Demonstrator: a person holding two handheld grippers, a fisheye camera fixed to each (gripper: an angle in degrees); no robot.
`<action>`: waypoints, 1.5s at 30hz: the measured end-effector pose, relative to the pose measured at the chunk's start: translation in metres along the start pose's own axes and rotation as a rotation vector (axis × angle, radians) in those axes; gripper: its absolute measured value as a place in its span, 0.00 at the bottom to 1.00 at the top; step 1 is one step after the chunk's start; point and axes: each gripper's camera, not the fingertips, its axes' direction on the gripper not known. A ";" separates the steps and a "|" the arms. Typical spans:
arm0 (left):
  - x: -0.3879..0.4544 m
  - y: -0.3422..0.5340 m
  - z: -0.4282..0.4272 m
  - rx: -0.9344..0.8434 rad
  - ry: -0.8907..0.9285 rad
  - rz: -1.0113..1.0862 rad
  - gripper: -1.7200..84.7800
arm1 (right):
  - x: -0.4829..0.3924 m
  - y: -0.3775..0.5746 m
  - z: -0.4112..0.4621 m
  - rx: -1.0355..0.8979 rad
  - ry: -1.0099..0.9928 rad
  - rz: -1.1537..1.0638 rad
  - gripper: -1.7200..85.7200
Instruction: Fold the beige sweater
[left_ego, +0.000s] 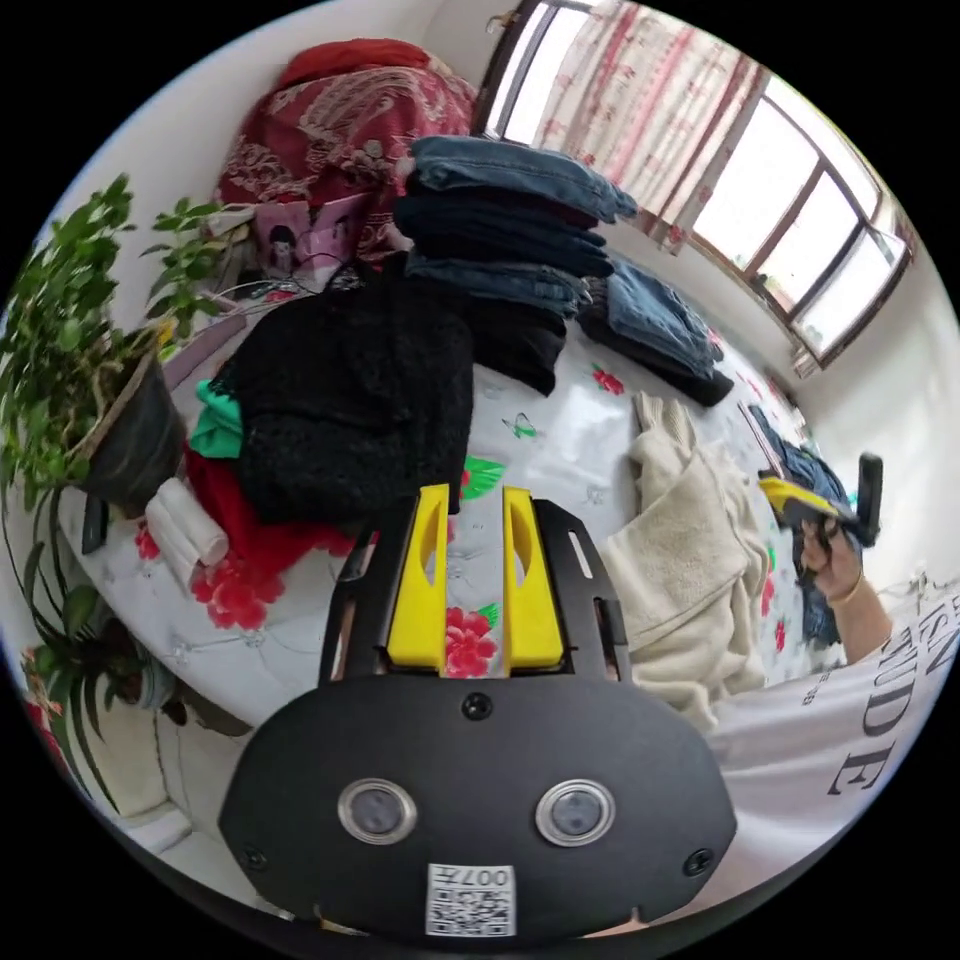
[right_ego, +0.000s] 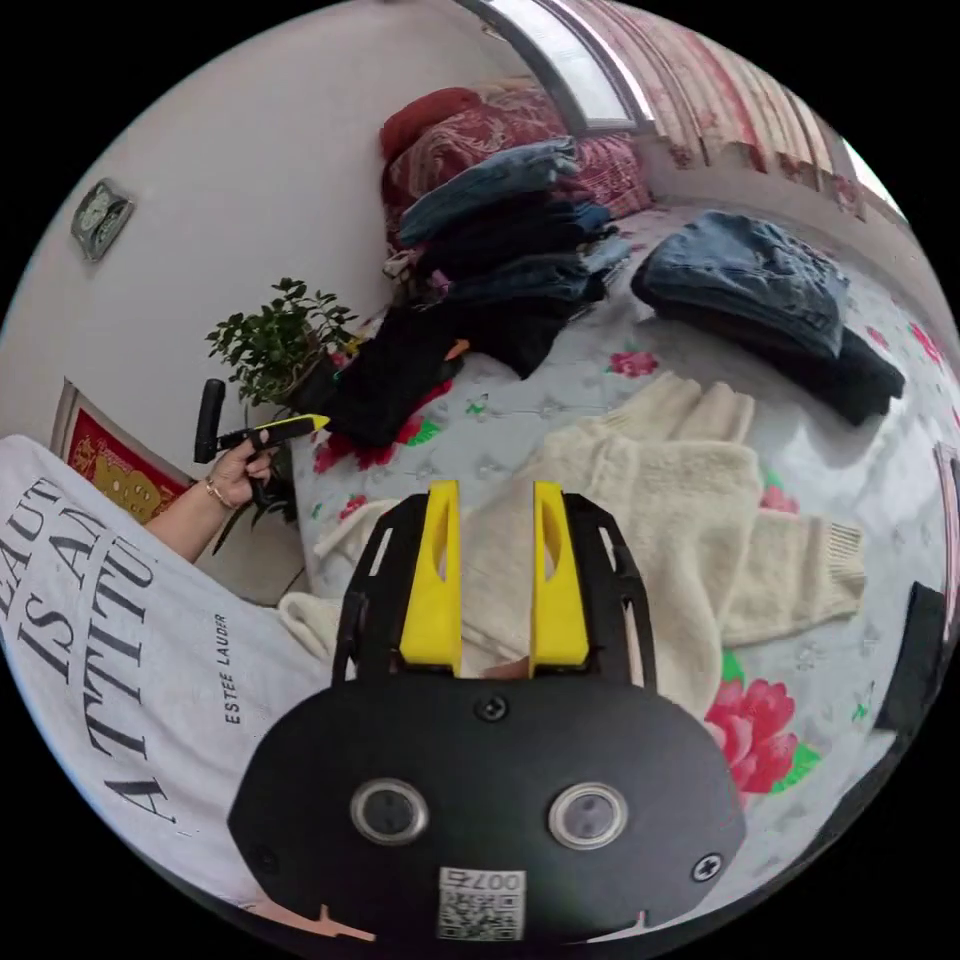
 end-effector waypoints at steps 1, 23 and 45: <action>0.014 -0.005 0.013 -0.020 0.050 0.043 0.13 | 0.014 0.000 -0.004 -0.002 0.049 0.032 0.13; 0.258 -0.072 0.136 -0.248 0.427 0.416 0.08 | 0.127 -0.019 0.141 -0.303 0.379 0.312 0.08; 0.128 0.032 0.007 -0.174 0.123 0.106 0.08 | 0.044 0.024 0.079 -0.096 0.405 0.287 0.13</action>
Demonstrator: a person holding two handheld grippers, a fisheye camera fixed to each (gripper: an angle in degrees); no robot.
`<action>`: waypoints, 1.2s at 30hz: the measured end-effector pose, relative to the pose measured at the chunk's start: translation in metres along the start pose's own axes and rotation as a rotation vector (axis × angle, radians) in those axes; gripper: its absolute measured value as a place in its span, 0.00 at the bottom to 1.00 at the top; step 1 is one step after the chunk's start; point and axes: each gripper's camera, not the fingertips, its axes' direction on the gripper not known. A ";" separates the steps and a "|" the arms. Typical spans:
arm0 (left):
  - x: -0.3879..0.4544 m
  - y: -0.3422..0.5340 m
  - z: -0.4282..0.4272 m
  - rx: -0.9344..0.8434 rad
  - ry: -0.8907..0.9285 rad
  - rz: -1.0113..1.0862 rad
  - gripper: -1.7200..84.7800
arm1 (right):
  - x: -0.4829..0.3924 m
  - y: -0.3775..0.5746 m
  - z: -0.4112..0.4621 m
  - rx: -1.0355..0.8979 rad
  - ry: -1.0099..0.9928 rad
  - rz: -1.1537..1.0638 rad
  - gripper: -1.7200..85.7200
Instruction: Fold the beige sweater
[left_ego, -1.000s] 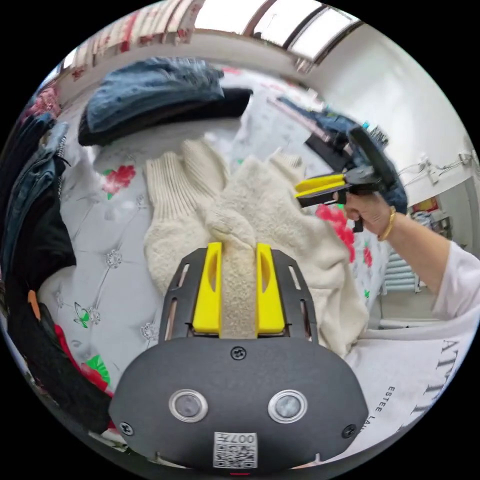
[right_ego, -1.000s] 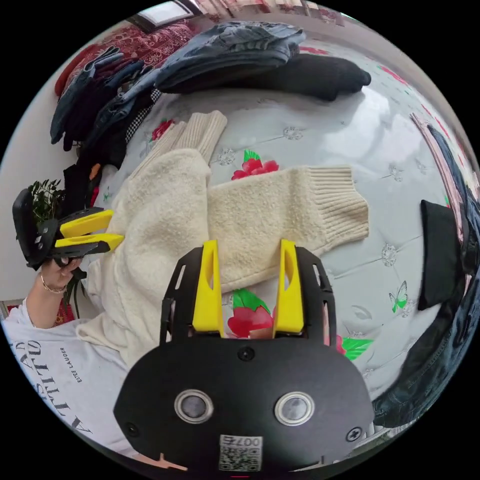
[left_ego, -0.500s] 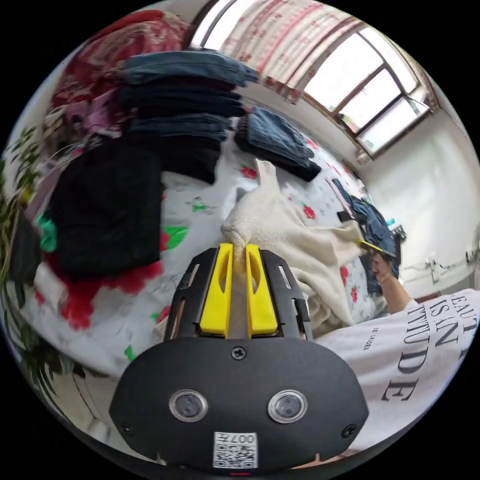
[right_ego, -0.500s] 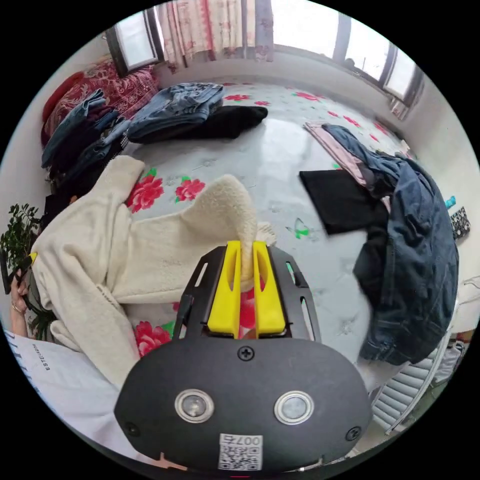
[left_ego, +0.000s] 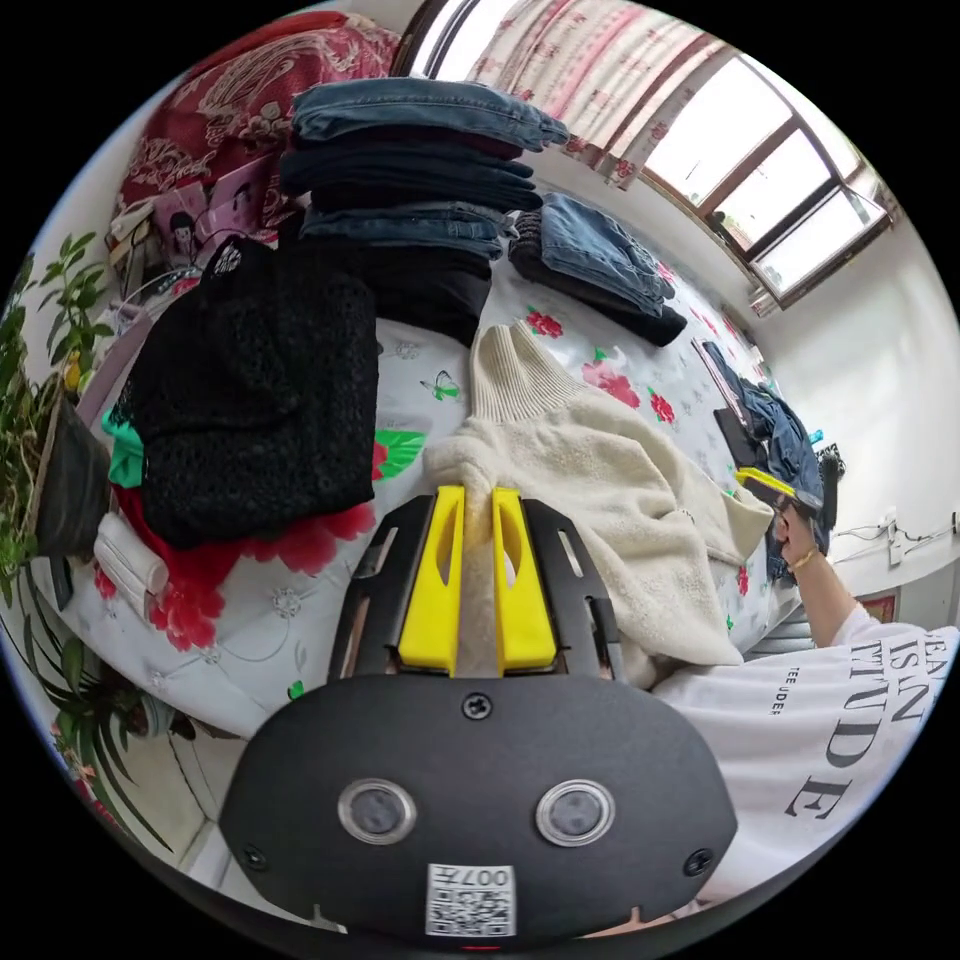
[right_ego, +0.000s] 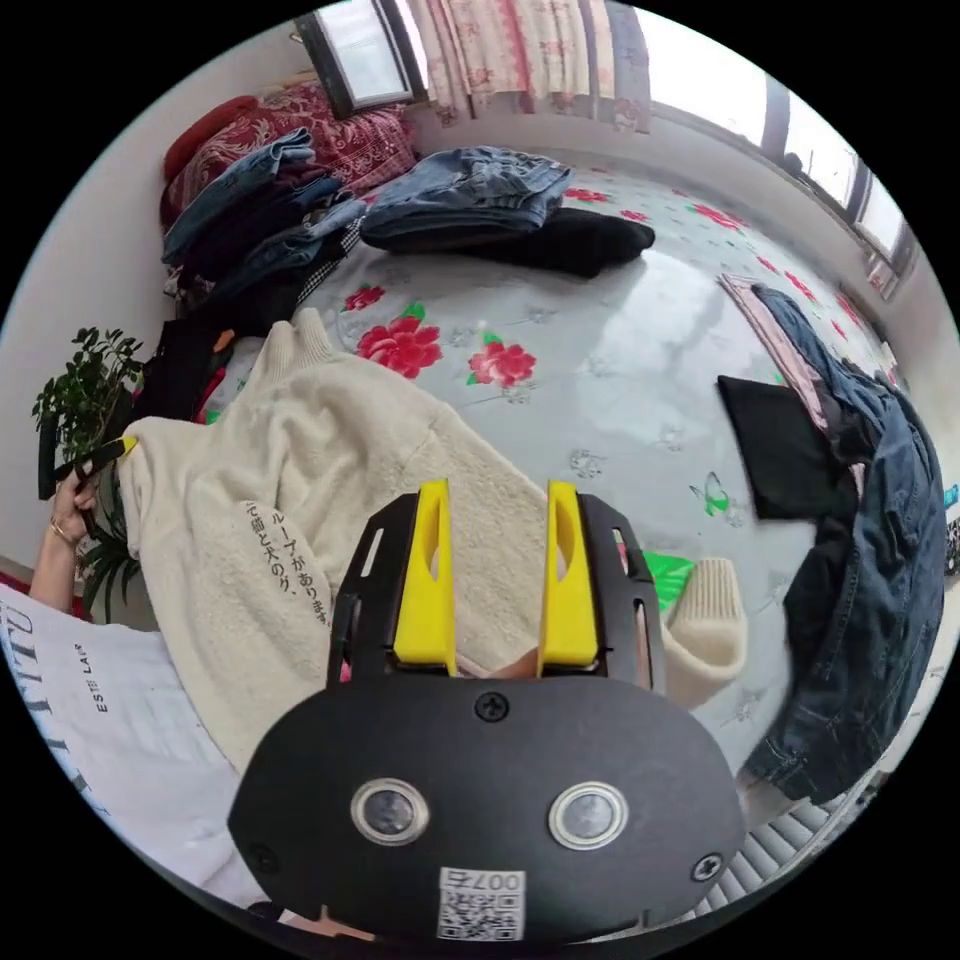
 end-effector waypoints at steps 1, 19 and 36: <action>0.005 0.003 -0.003 0.005 -0.003 0.013 0.08 | -0.005 -0.011 0.010 -0.022 -0.020 -0.012 0.13; 0.061 0.118 -0.094 0.283 -0.042 -0.059 0.07 | -0.061 0.002 -0.108 0.271 -0.019 -0.172 0.07; 0.241 0.380 -0.372 1.397 -0.229 0.276 0.07 | -0.142 0.339 -0.478 1.358 0.429 -0.241 0.08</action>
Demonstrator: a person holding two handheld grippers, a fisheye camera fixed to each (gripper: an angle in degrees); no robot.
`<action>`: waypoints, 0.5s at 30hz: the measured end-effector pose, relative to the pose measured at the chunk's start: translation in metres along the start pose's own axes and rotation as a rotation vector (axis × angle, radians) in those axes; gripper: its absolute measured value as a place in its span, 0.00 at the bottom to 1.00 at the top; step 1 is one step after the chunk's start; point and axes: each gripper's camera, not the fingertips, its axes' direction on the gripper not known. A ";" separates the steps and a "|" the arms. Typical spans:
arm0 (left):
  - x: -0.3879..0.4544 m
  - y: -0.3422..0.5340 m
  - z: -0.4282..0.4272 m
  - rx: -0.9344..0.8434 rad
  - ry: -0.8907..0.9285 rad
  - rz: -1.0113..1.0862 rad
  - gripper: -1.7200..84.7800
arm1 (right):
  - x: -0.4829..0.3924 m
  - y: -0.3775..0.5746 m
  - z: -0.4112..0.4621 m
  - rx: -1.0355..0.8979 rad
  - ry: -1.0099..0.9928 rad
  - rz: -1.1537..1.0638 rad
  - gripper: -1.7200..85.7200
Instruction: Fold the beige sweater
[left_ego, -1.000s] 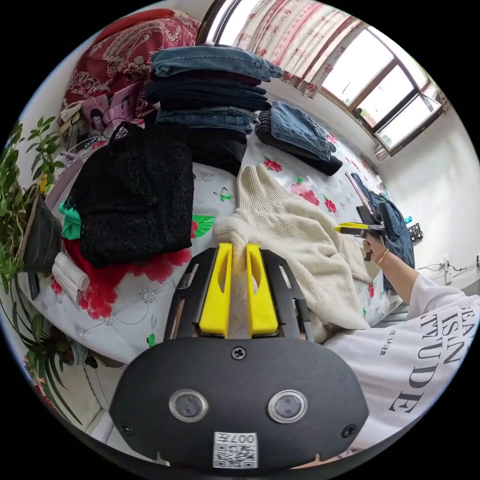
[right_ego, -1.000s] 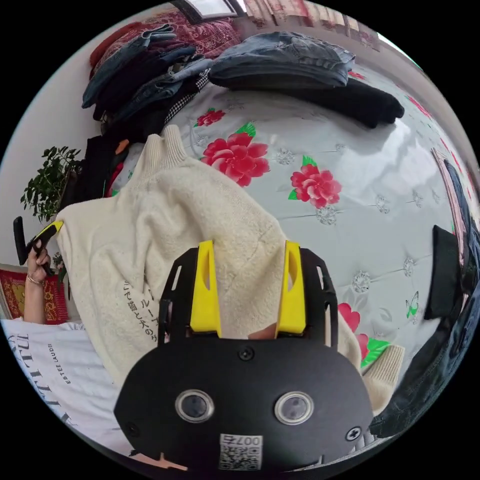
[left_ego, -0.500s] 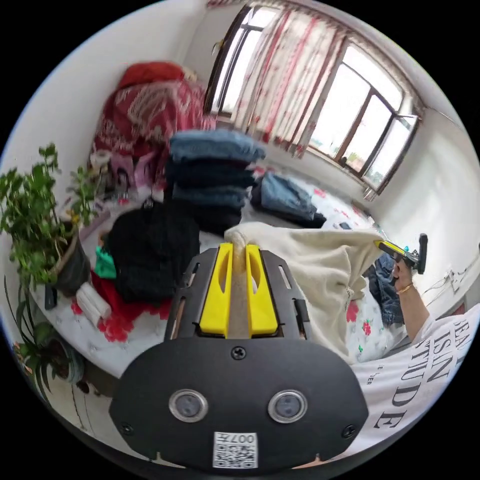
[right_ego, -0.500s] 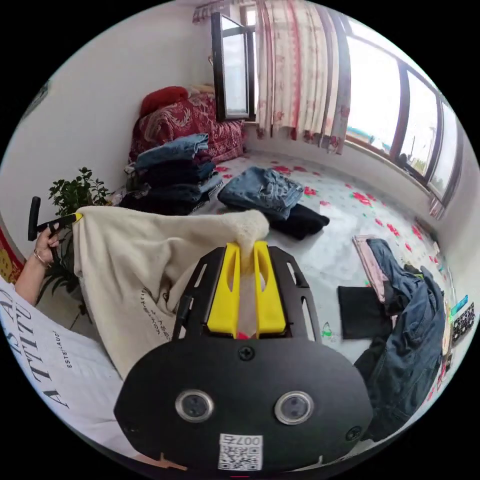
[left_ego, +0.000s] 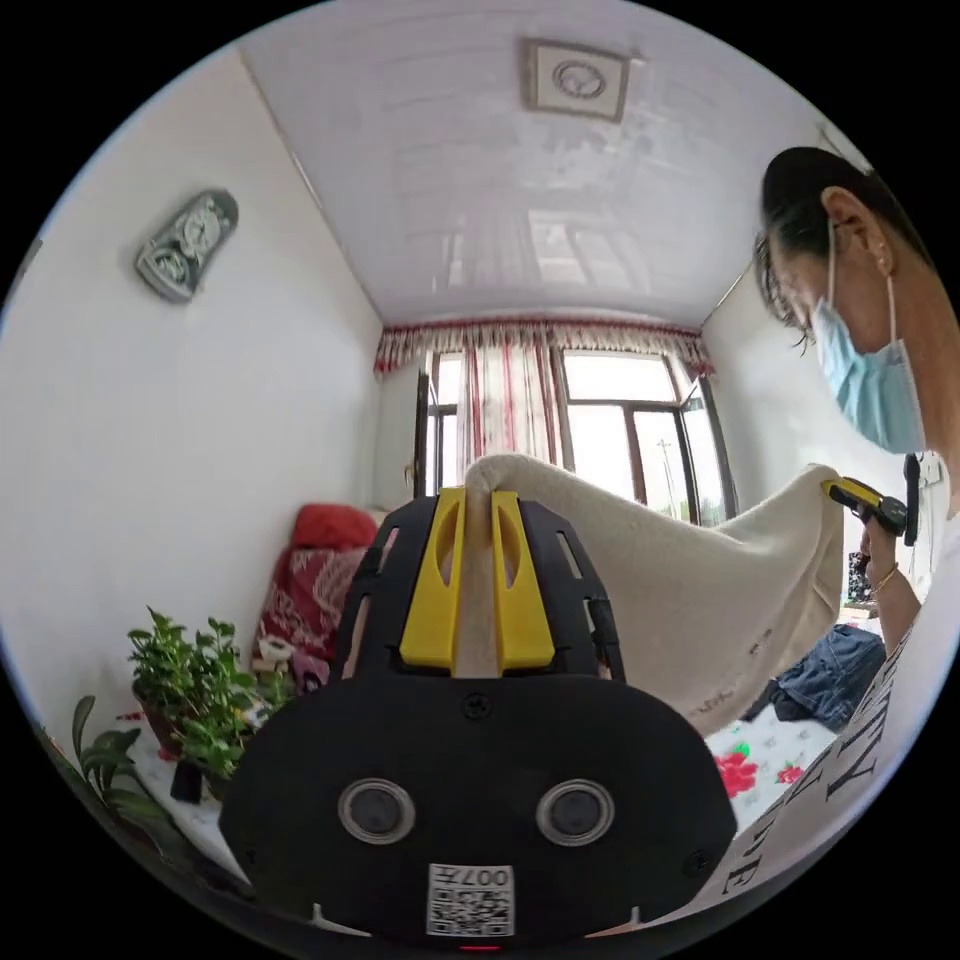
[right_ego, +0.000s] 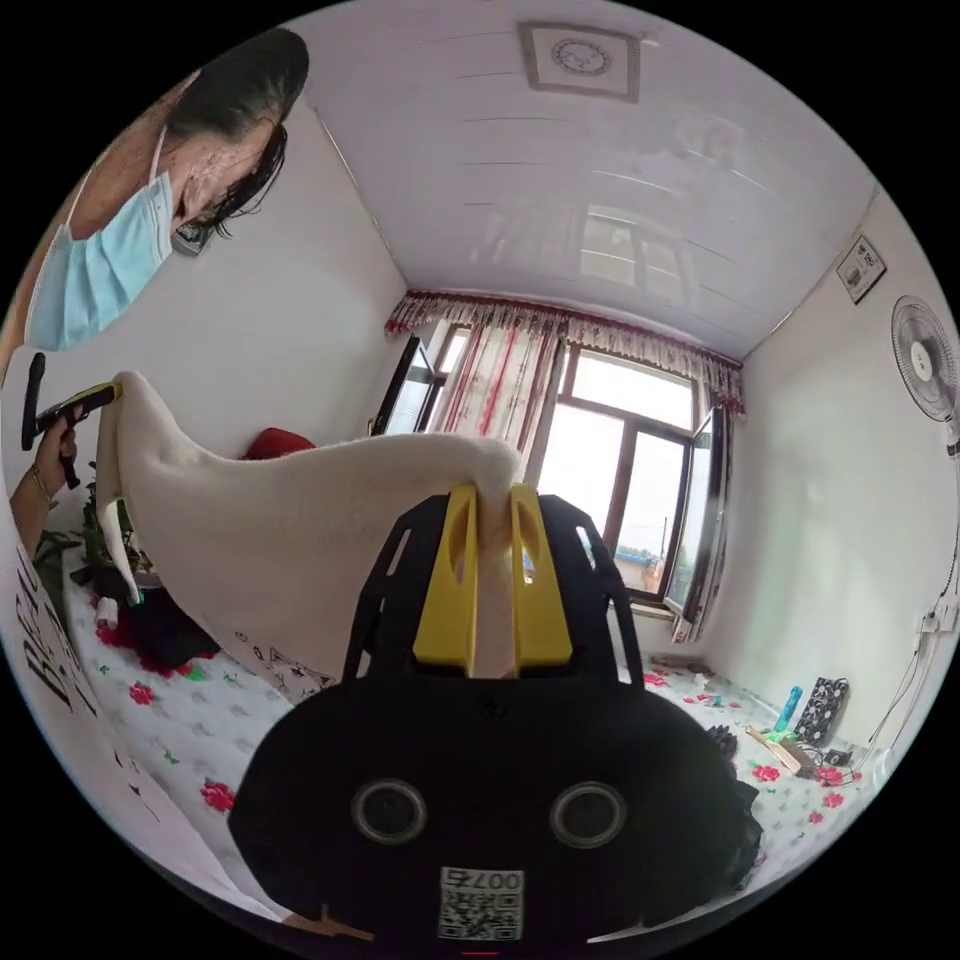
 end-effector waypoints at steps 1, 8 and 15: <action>0.004 -0.008 -0.015 0.058 -0.005 0.016 0.07 | 0.002 -0.002 -0.003 0.010 -0.005 0.004 0.08; 0.000 -0.022 0.038 -0.024 0.024 0.074 0.07 | 0.004 -0.005 0.097 -0.178 -0.081 -0.042 0.09; -0.055 0.069 0.270 -0.656 -0.034 -0.074 0.15 | -0.001 0.056 0.289 -0.560 -0.087 0.030 0.11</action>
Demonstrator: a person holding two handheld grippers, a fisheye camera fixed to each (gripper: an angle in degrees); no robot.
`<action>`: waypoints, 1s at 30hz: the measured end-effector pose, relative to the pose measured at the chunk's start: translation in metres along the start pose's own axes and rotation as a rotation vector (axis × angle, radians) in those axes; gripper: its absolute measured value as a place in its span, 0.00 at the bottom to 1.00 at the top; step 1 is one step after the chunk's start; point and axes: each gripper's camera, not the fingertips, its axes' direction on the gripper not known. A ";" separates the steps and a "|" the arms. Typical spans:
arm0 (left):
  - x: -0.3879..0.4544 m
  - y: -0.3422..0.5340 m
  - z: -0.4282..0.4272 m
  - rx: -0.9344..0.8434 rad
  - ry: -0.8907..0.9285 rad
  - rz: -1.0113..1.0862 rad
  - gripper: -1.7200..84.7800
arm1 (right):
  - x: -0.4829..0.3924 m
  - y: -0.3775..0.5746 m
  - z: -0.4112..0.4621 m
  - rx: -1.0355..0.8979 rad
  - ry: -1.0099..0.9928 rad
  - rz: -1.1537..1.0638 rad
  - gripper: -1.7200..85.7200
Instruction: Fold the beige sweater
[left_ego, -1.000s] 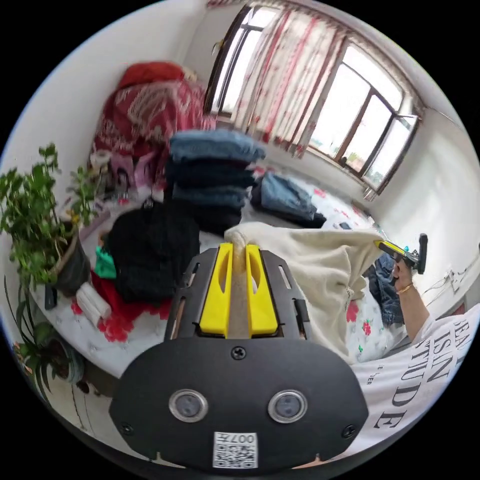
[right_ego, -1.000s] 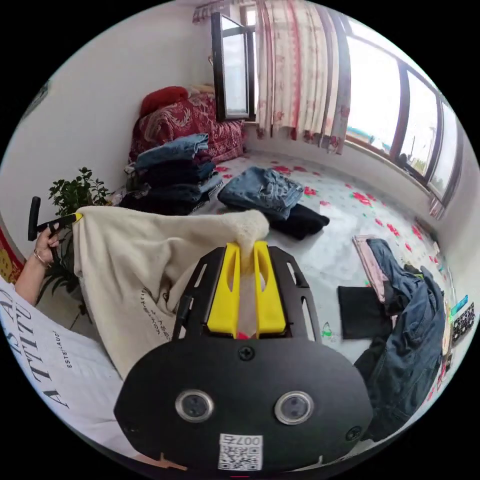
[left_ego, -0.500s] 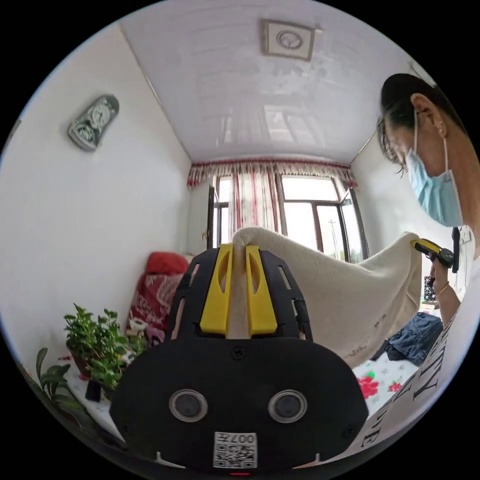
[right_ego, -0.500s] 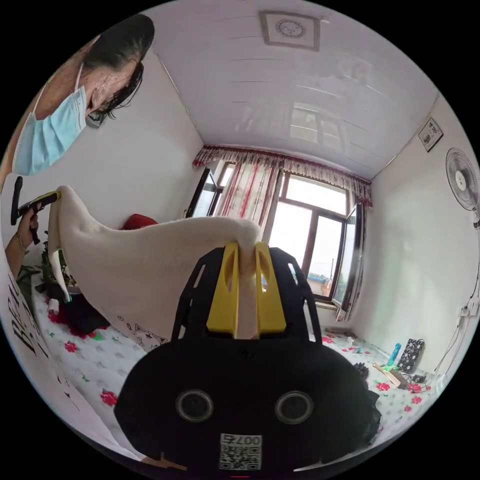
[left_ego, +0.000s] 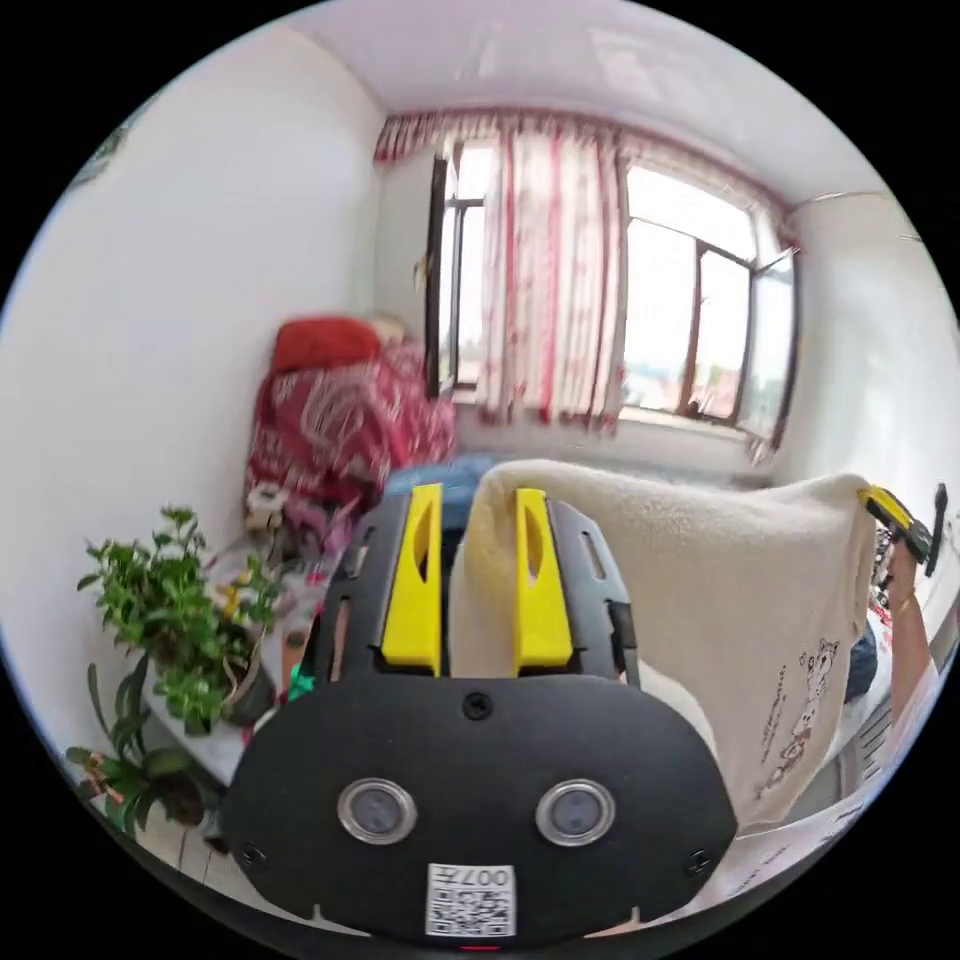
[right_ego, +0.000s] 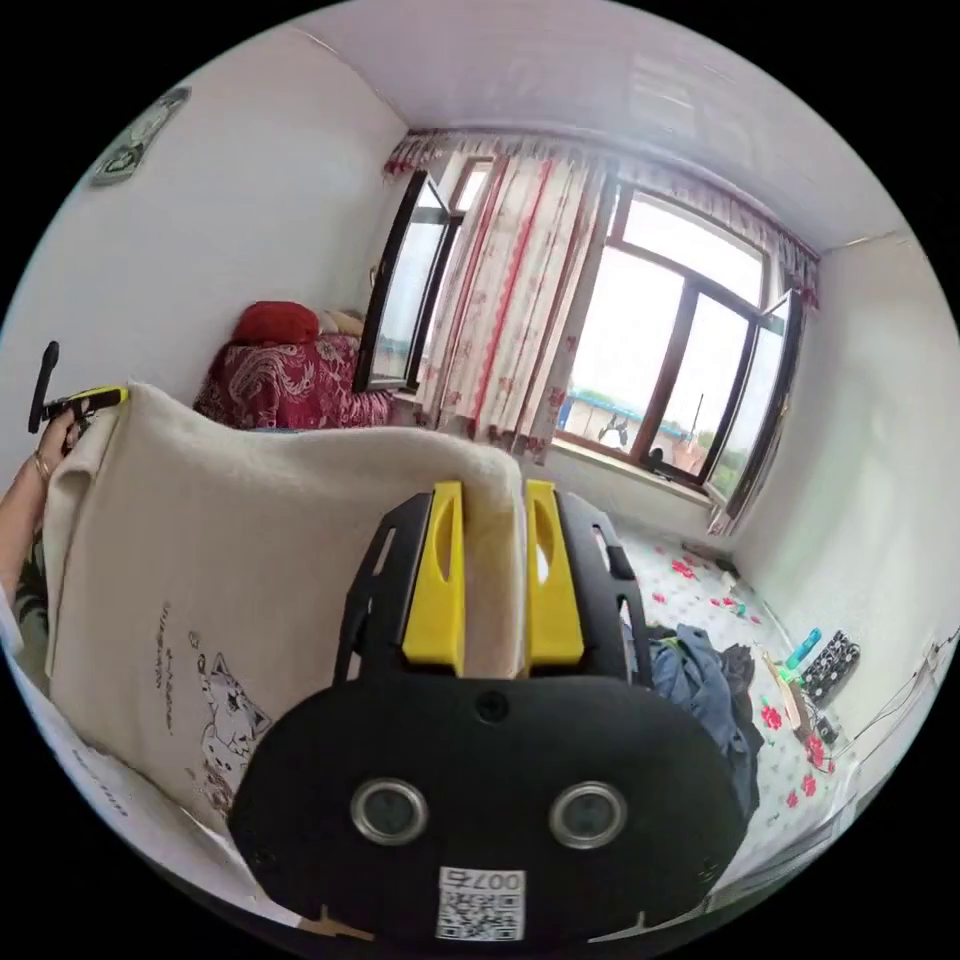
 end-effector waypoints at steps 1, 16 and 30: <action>-0.011 0.007 0.036 -0.135 -0.044 -0.040 0.15 | 0.003 0.005 0.017 -0.053 -0.012 0.028 0.11; -0.013 0.339 0.133 -0.826 0.028 -0.151 0.14 | 0.041 0.334 0.192 -0.885 -0.188 0.385 0.16; 0.017 0.345 0.192 -0.952 -0.052 0.062 0.03 | 0.019 0.292 0.351 -1.030 -0.153 0.213 0.15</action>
